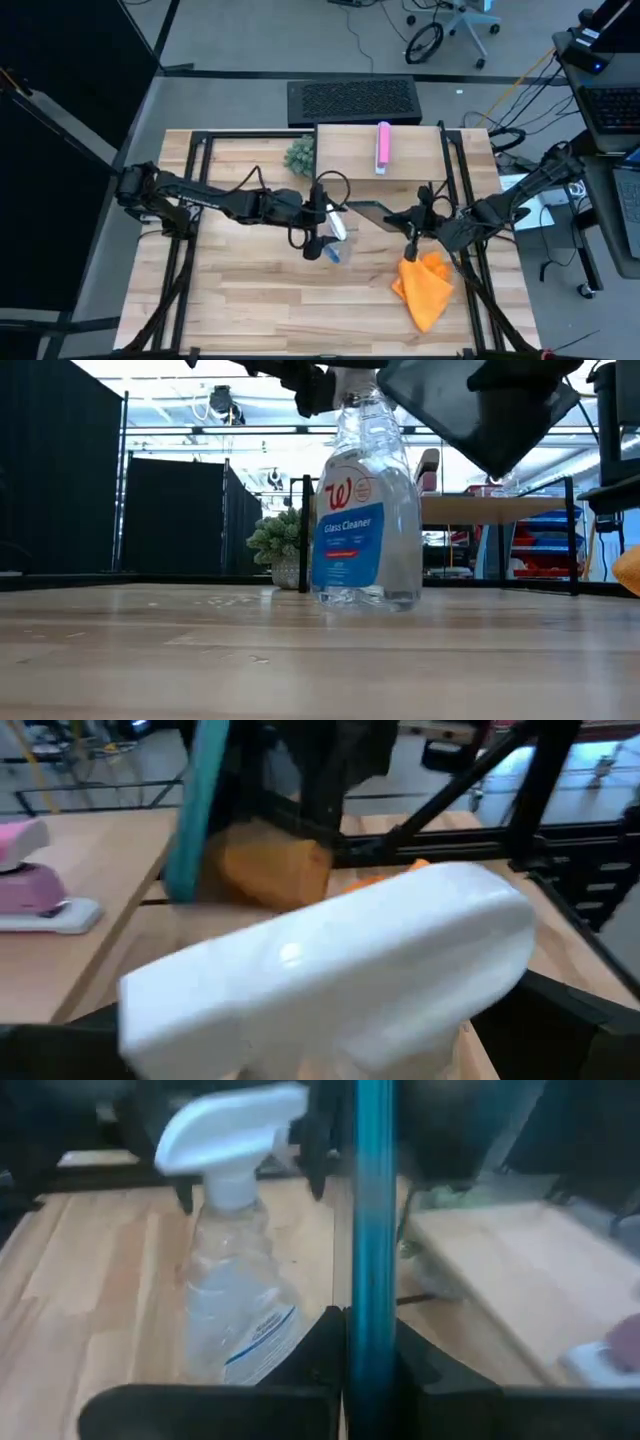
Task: Apply microfiber cloth
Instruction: Spray the tablet with the bottle cleaner
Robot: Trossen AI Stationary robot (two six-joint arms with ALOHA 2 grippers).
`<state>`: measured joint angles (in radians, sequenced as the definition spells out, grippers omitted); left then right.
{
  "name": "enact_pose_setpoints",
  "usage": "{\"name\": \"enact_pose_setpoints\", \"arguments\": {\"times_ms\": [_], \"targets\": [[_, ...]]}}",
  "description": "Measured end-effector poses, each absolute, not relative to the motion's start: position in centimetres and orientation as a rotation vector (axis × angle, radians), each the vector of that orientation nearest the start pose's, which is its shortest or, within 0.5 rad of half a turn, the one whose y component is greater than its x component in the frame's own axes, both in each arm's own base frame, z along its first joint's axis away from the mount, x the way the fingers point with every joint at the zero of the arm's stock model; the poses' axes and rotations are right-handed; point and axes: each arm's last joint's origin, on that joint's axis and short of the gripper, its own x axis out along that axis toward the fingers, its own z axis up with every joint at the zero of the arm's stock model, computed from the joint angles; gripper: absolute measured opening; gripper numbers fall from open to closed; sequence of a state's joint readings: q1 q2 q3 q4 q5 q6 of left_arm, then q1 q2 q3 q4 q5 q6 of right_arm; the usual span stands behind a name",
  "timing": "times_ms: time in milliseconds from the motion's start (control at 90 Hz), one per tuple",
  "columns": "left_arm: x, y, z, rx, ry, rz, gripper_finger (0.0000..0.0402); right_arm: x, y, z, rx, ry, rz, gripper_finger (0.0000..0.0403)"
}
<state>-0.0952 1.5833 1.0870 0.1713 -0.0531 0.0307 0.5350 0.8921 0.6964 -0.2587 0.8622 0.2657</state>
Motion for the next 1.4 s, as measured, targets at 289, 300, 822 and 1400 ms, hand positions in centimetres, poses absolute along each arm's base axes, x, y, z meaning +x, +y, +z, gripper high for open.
{"name": "enact_pose_setpoints", "arguments": {"times_ms": [289, 300, 822, 1400], "targets": [[35.7, -3.6, 27.3, 0.032, 0.324, -0.043, 0.0340, 18.2, 4.3, 29.1, -0.137, 0.295, -0.405, 0.0009], [35.7, -3.7, 27.3, 0.033, 0.324, -0.044, 0.0340, 18.3, 4.1, 29.1, -0.136, 0.296, -0.404, 0.0009], [33.8, -4.0, 27.4, 0.017, 0.462, 0.131, 0.0340, 19.5, 1.3, 28.2, -0.134, 0.396, -0.310, 0.0009], [28.4, -8.2, 24.9, -0.088, 0.750, 0.248, 0.0340, 21.7, 3.9, 22.5, -0.023, 0.742, -0.268, 0.0009]]}}
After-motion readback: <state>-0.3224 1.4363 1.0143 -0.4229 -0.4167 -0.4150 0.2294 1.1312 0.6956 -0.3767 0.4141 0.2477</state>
